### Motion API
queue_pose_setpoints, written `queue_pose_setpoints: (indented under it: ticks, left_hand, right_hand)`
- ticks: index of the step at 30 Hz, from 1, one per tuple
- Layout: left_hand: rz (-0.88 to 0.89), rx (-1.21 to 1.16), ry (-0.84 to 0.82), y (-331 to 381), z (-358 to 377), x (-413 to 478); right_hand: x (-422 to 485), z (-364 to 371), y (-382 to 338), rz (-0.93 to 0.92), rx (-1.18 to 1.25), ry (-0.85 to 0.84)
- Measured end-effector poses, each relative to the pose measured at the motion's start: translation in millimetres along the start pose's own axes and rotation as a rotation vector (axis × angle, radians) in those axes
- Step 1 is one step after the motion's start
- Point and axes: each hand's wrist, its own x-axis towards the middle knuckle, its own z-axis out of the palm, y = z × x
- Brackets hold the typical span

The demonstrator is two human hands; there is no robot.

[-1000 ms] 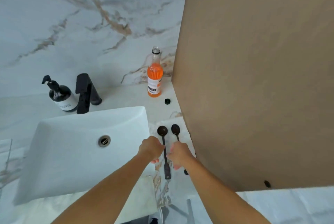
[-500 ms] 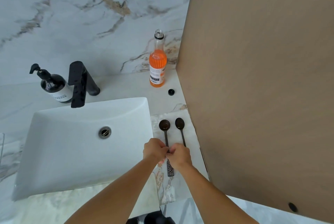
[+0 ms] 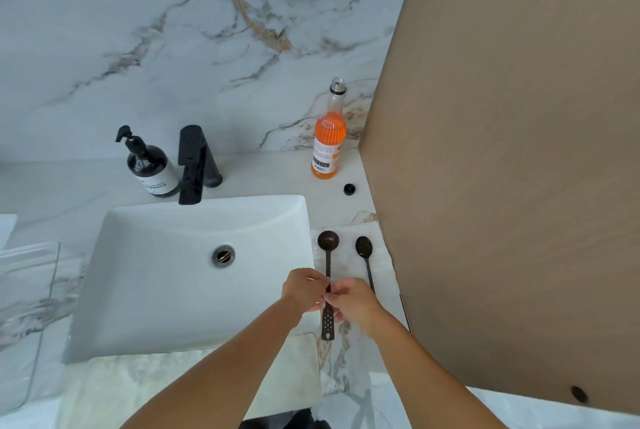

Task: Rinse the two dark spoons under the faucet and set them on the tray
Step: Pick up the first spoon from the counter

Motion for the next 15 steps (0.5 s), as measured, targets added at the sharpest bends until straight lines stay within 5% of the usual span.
queue_pose_setpoints:
  ticks: [15]
  left_hand:
    - [0.075, -0.369, 0.137, -6.7, -171.2, -7.8]
  right_hand:
    - [-2.8, 129.9, -95.5, -0.118, 0.071, -0.257]
